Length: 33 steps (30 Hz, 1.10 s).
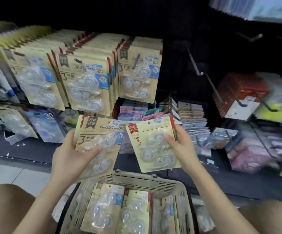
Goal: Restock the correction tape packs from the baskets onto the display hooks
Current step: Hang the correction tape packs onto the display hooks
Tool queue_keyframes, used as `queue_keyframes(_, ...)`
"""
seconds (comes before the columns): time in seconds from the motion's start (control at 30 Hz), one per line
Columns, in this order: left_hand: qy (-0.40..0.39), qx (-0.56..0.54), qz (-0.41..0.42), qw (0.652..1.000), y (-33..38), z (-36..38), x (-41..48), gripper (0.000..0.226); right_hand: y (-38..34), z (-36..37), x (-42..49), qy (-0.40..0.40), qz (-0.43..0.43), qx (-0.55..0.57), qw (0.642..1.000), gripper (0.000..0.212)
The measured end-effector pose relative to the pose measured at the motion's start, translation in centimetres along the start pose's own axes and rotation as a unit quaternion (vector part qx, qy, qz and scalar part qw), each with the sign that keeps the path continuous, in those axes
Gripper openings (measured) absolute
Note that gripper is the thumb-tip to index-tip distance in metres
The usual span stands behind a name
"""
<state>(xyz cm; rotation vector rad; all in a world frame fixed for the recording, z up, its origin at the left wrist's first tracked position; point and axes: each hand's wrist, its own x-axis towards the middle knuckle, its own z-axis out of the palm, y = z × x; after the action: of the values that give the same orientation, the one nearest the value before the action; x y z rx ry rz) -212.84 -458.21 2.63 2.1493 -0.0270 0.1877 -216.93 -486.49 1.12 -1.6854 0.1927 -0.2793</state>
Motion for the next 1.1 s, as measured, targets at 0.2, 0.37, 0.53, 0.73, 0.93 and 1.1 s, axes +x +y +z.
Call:
queue_keyframes(0.2, 0.054, -0.107, 0.048, 0.992, 4.7, -2.3, 2.2, 0.051, -7.9, 0.3, 2.1, 0.025, -0.126, 0.006, 0.992, 0.028)
queue_keyframes(0.37, 0.127, -0.150, 0.083, 0.977, 7.4, -4.3, 4.6, 0.051, -10.9, 3.2, 4.7, 0.038, -0.149, -0.014, 0.988, 0.031)
queue_keyframes(0.53, 0.153, -0.153, 0.094, 0.972, 8.1, -5.4, 6.1, 0.051, -11.2, 4.2, 6.3, 0.067, -0.138, -0.028, 0.988, 0.026)
queue_keyframes(0.73, 0.162, -0.155, 0.085, 0.971, 7.3, -6.7, 6.6, 0.050, -10.5, 4.7, 7.7, 0.092, -0.109, -0.018, 0.990, 0.028)
queue_keyframes(0.93, 0.161, -0.199, 0.066, 0.964, 7.9, -7.7, 6.7, 0.051, -9.8, 6.4, 11.9, 0.125, -0.053, -0.005, 0.991, 0.026)
queue_keyframes(1.1, 0.153, -0.209, 0.067, 0.963, 8.3, -7.9, 6.5, 0.048, -9.3, 6.5, 14.6, 0.146, -0.013, -0.070, 0.987, 0.030)
